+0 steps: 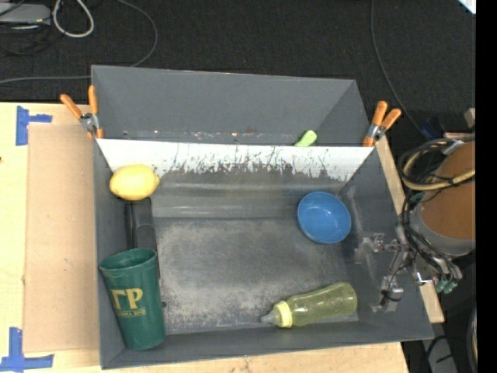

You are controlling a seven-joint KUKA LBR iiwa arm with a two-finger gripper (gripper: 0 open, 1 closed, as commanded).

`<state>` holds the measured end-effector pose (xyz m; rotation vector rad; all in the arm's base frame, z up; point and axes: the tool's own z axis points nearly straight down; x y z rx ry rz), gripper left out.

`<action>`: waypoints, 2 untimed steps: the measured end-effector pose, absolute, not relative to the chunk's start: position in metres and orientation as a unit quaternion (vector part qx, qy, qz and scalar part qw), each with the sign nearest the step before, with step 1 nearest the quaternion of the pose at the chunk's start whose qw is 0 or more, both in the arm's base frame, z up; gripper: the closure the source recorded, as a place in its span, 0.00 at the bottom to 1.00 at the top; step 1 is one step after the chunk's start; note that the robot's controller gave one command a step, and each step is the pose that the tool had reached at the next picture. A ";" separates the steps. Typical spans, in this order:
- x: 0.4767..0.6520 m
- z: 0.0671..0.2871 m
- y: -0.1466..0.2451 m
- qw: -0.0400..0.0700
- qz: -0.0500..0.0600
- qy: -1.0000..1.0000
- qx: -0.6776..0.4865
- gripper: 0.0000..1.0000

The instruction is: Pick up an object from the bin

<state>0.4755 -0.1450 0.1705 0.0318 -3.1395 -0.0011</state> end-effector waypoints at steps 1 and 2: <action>0.476 0.170 -0.145 0.001 0.000 -1.000 0.010 0.00; 0.481 0.157 -0.140 -0.001 0.001 -1.000 0.021 0.00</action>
Offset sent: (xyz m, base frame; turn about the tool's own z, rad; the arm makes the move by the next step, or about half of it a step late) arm 0.0171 0.0265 -0.0561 -0.0869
